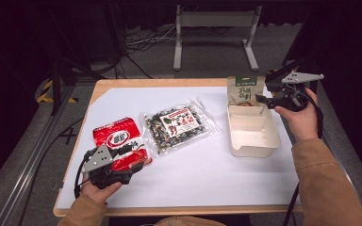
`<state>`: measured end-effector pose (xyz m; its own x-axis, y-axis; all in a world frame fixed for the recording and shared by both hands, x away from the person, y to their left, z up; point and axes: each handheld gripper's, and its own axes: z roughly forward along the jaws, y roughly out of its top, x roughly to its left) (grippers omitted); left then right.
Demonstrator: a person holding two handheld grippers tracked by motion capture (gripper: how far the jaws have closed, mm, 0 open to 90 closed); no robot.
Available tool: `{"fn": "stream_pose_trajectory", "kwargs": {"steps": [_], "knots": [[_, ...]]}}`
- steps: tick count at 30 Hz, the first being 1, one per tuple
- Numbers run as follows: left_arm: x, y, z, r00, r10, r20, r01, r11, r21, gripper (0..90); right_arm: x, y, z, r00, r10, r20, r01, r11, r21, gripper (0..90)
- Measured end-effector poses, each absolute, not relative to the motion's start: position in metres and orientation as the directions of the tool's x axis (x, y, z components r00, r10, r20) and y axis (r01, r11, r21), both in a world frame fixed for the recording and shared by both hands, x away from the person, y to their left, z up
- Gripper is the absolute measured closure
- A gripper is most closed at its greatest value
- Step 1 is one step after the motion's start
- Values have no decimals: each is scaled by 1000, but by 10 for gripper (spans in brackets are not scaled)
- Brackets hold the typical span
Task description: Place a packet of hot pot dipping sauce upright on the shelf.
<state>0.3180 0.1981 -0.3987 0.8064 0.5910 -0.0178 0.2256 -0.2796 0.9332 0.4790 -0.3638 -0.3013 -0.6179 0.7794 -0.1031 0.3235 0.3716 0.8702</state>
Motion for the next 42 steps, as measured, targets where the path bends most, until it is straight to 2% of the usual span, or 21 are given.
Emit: {"fn": "stream_pose_trajectory", "kwargs": {"steps": [7,25,42], "knots": [[318,205,-397,791,612,-9,231,-284,931,280,461,-355,-299,-638,766,-79,308,348,885,322],[325,219,-393,752,660,5,266,-310,913,256,419,-318,-300,-698,710,-96,262,378,888,322],[339,232,-397,695,719,-19,344,-309,887,261,385,-285,-324,-773,628,-88,231,409,883,313]]}}
